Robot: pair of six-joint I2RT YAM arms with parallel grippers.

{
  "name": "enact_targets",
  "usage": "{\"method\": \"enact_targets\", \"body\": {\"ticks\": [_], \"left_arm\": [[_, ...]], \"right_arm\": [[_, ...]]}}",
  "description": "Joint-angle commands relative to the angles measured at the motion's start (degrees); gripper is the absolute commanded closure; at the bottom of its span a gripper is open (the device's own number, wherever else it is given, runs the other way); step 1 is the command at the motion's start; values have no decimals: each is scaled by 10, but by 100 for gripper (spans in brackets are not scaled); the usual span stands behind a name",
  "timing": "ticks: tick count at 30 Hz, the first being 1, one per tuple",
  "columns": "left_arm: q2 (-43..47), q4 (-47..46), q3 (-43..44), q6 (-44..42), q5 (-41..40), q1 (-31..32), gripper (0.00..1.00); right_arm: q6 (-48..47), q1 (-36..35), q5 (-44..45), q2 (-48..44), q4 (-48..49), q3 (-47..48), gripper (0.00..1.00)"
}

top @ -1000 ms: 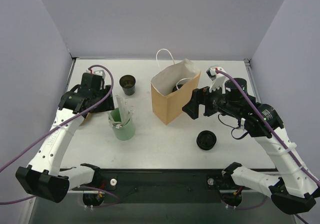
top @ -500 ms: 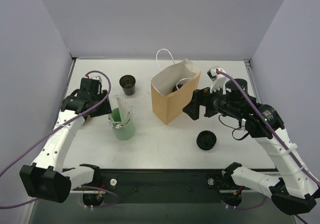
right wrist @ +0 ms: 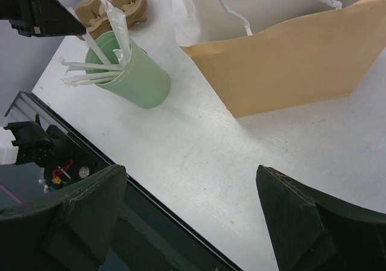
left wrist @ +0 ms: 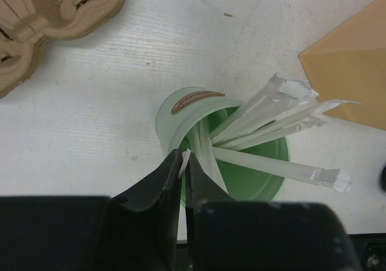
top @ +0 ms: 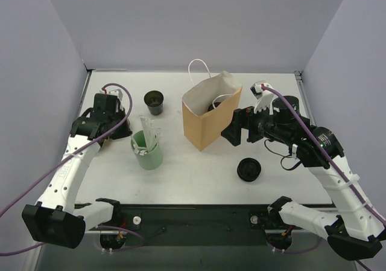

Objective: Pack the takeout coffee

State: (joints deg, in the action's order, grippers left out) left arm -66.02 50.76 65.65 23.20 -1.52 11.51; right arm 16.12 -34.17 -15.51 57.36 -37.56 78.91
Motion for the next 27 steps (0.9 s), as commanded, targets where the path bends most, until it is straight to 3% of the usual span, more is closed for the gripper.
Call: {"method": "enact_targets", "body": {"ticks": [1,10,21,24,27], "left_arm": [[12,39,67,-8,-13,-3,86],[21,137,218,-19,-24,-3,87],[-40,176,451,-37,-3,-3,87],[-64,180,511,-51,28,-2,87],[-92,151,560,-48,113,-1,86]], "right_arm": [[4,1,-1,-11,-1,23,7],[-6,0,1,-6,-6,53,8],[-11,1,7,-4,-17,81,7],[-16,1,12,-7,-23,87,8],[-21,1,18,-12,-26,91,8]]}}
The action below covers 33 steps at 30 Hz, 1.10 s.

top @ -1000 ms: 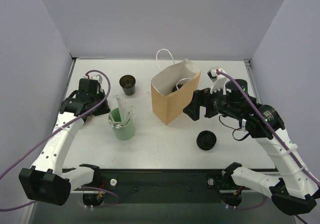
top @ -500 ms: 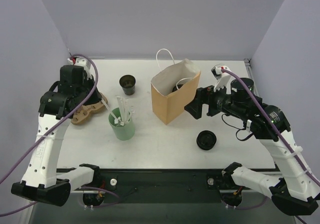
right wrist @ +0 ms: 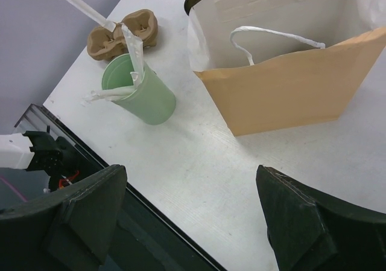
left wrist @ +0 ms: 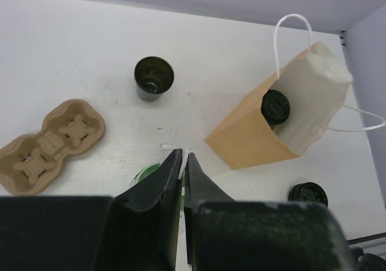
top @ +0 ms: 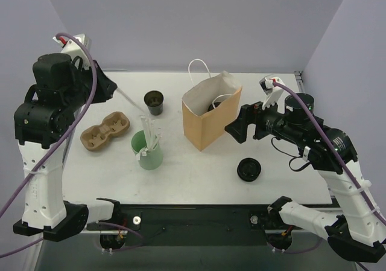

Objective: Pack the takeout coffee

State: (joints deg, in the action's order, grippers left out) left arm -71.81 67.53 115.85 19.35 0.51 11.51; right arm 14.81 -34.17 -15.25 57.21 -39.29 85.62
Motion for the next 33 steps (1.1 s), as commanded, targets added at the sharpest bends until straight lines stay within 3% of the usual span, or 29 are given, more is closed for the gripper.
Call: {"method": "enact_targets", "body": {"ticks": [1,8,22,32,33], "left_arm": [[-43,-33,72,1,139,1,87],[-119,-92,193,37,189,69,87],[-183,-254,63,13,131,189,88],[-272,-224,64,-41,66,223,88],[-276,-223,62,-49,64,227,84]], "right_arm": [[-9,1,18,-11,-9,24,8],[-17,0,26,-18,-15,26,7],[-33,2,52,-42,-28,18,7],[-32,2,76,-59,-46,2,7],[-31,2,77,-60,-46,-5,7]]}}
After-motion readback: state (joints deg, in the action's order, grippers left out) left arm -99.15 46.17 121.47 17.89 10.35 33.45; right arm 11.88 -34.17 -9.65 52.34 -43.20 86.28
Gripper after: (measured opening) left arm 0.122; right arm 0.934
